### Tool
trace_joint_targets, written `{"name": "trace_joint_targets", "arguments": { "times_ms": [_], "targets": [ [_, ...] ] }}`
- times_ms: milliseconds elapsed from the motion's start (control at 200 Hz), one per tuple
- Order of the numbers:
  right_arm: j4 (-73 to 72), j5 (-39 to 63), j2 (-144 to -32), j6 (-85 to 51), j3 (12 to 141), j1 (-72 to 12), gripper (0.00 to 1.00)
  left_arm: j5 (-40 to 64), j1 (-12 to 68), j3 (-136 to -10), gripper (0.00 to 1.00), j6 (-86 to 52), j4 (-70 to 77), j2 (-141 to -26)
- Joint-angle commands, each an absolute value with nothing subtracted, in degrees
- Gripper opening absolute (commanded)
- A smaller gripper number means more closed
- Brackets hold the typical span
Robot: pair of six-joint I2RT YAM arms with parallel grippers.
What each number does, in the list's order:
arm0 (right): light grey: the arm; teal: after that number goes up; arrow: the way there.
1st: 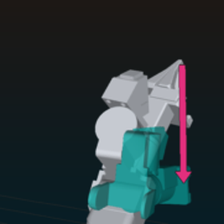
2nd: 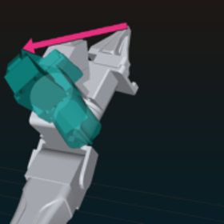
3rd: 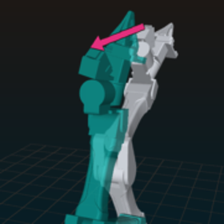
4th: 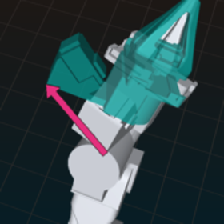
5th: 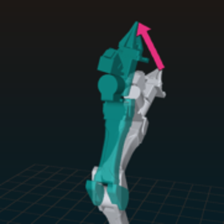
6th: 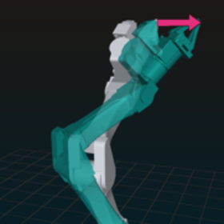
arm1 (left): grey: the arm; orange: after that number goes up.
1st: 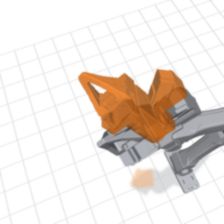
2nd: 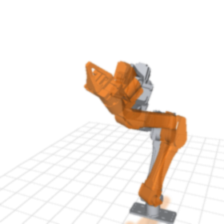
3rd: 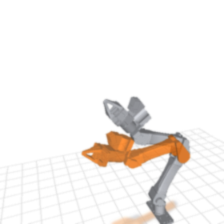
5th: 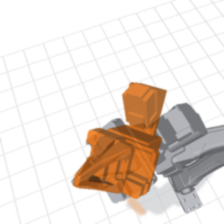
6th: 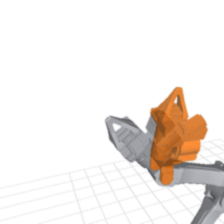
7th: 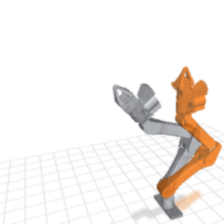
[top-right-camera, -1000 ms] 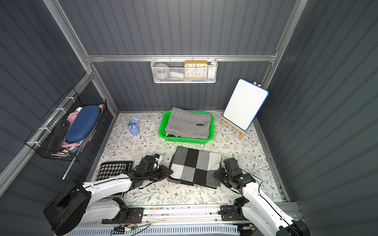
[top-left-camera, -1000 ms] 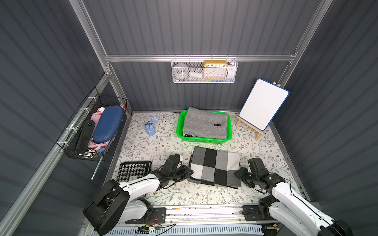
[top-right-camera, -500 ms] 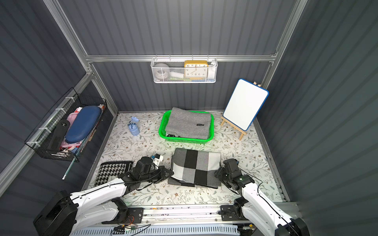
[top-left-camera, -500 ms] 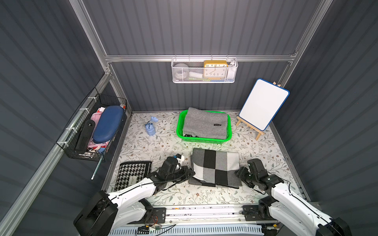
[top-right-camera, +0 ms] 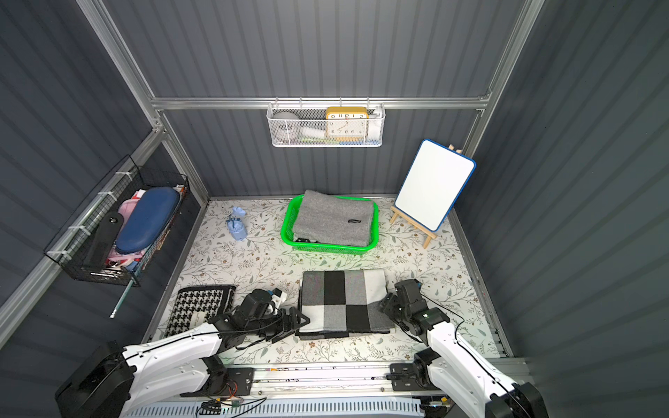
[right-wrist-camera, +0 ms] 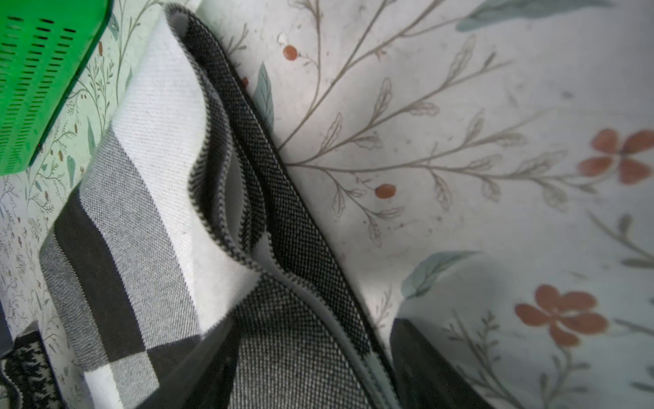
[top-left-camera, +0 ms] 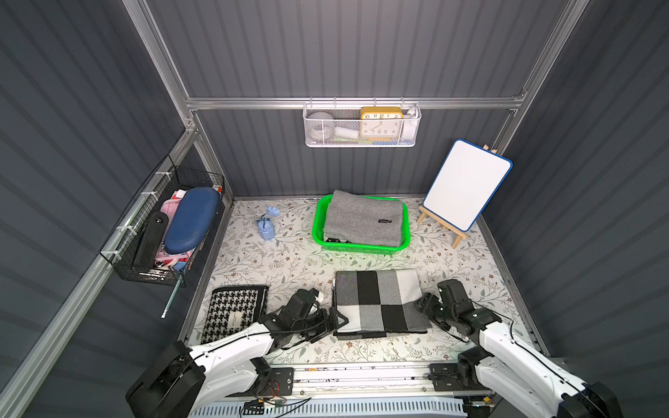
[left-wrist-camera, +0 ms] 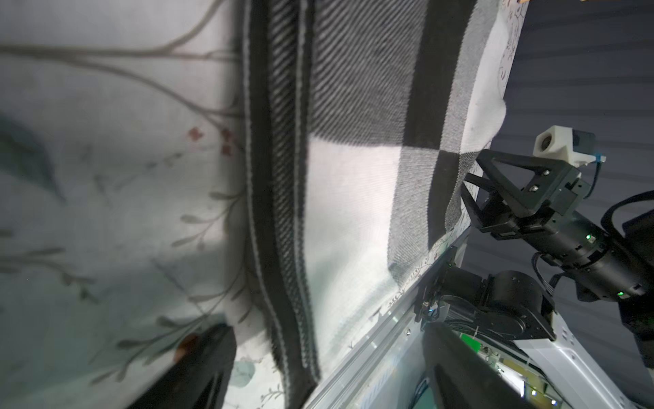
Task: Put the folded scarf in the basket
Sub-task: Move the scarf to the center of the board, then pick up the scarf at the center of the board.
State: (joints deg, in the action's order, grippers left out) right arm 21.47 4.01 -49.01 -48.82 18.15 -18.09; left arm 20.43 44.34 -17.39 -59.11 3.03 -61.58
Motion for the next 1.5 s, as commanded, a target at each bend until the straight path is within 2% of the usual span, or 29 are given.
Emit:
{"name": "trace_joint_targets", "arguments": {
  "times_ms": [0, 300, 565, 805, 905, 1020, 1070, 1290, 1325, 1495],
  "targets": [
    [22.51, 5.55, -52.38, -43.33, 22.14, -17.81, 0.74, 14.42, 44.39, -22.86, 0.99, -56.15, -1.44, -63.26],
    [21.34, 10.21, -67.67, -38.19, 31.03, -14.99, 0.73, 11.42, 39.11, -32.21, 0.98, -52.27, 1.44, -79.26],
    [18.89, 10.27, -74.86, -38.18, 31.89, -13.72, 0.72, 11.09, 36.56, -33.25, 0.92, -50.49, 4.68, -85.36],
    [16.54, 13.34, -78.30, -38.97, 32.36, -13.62, 0.68, 11.58, 36.56, -32.68, 0.79, -51.15, 7.37, -90.11],
    [14.47, 15.24, -79.48, -39.85, 31.76, -13.65, 0.66, 11.59, 36.56, -32.97, 0.67, -50.76, 8.45, -91.39],
    [12.27, 16.44, -80.75, -40.73, 31.23, -13.62, 0.59, 11.60, 36.64, -33.77, 0.52, -49.75, 10.03, -92.56],
    [11.05, 16.93, -81.19, -41.10, 30.79, -13.62, 0.53, 11.98, 36.65, -34.26, 0.43, -49.23, 10.67, -93.02],
    [10.14, 19.13, -77.73, -40.51, 30.31, -13.69, 0.00, 12.72, 36.70, -35.05, 0.04, -46.19, 12.24, -89.85],
    [10.45, 19.45, -75.72, -40.44, 30.00, -13.70, 0.00, 12.27, 36.74, -34.88, 0.00, -44.93, 12.51, -88.20],
    [12.41, 21.53, -59.33, -40.65, 26.89, -14.30, 0.00, 10.54, 36.83, -32.62, 0.00, -41.20, 12.37, -74.36]
  ]
}}
